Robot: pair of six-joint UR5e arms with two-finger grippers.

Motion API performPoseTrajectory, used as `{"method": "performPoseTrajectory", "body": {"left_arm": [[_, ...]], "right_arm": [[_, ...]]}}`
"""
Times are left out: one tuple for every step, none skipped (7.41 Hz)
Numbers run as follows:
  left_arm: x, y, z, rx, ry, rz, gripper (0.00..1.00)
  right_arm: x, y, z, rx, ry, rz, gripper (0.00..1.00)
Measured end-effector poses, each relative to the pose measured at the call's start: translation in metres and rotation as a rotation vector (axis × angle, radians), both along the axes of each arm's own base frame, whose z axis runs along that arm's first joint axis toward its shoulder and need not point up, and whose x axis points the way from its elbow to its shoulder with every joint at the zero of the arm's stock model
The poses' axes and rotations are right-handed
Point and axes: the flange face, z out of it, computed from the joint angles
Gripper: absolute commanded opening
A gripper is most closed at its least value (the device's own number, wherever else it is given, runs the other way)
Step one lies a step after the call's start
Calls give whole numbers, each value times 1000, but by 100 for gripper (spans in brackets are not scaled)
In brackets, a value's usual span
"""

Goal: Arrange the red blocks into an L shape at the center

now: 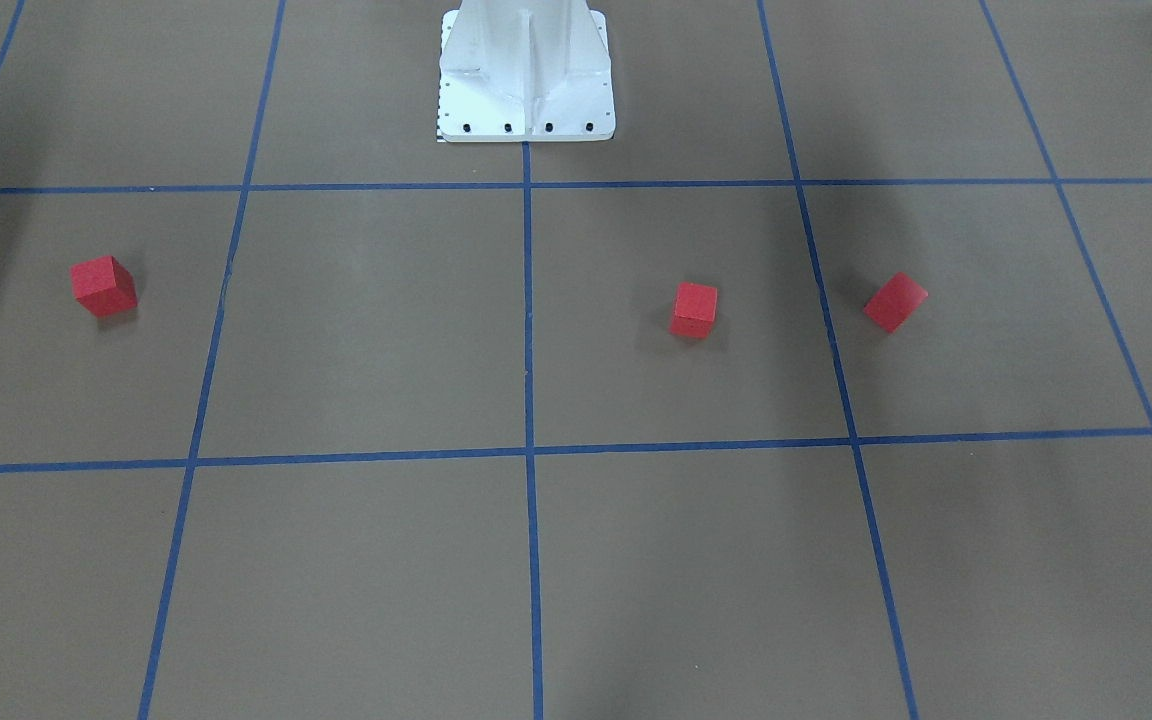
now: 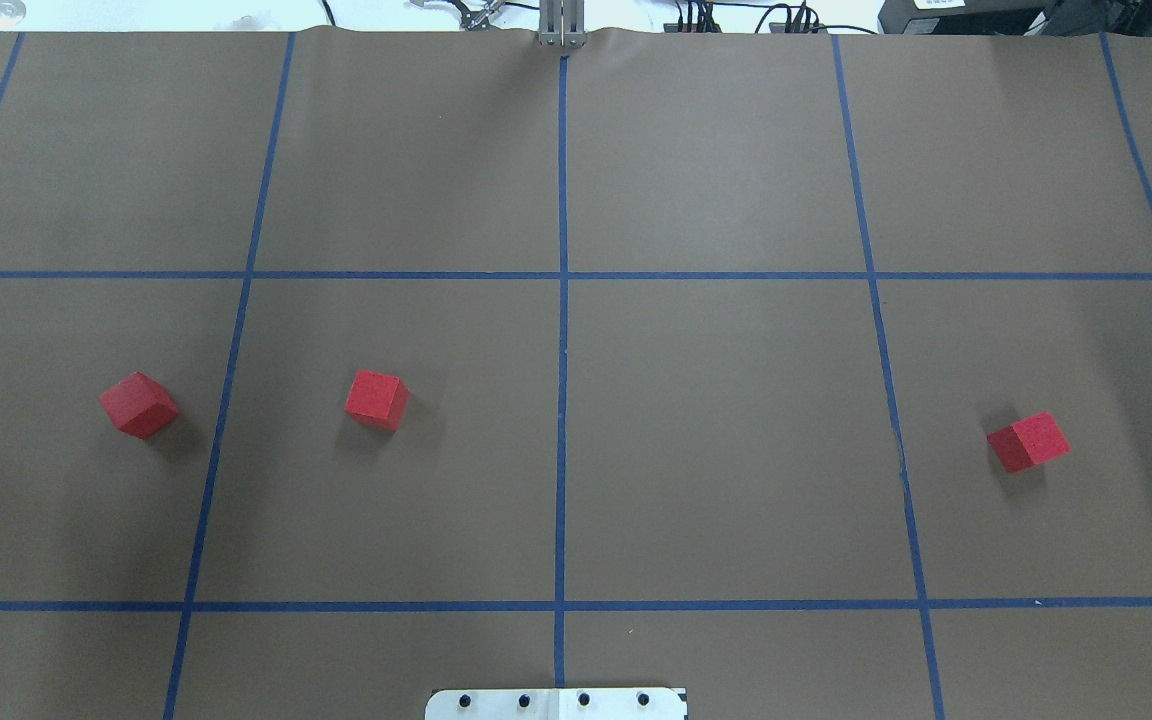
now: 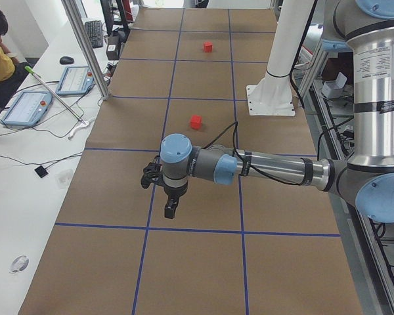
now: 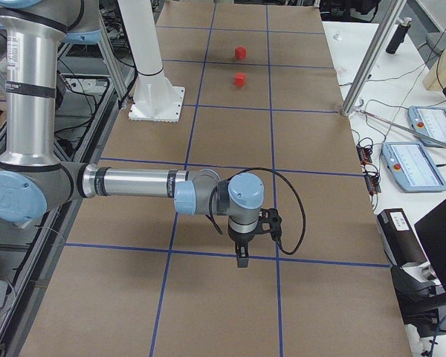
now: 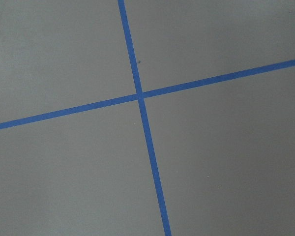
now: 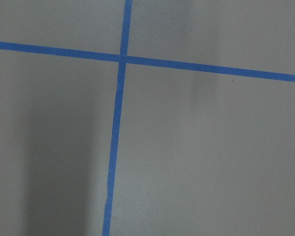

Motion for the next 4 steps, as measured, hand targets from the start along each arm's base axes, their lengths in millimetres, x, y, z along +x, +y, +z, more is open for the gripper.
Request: {"method": "performPoseTrajectory", "body": {"left_arm": [[1,-5,-14,40,4,-2,100],[1,-13,-29,97,9,-2,100],[2,-23,-44,174,13,-2,100],[6,-39,-55,242,21,1,100]], "right_arm": [[0,-6,-19,44,1,1,99],[0,-14,-37,111,0,2,99],[0,-20,-48,185,-1,3,99],[0,-24,-52,230,-5,9,99]]}}
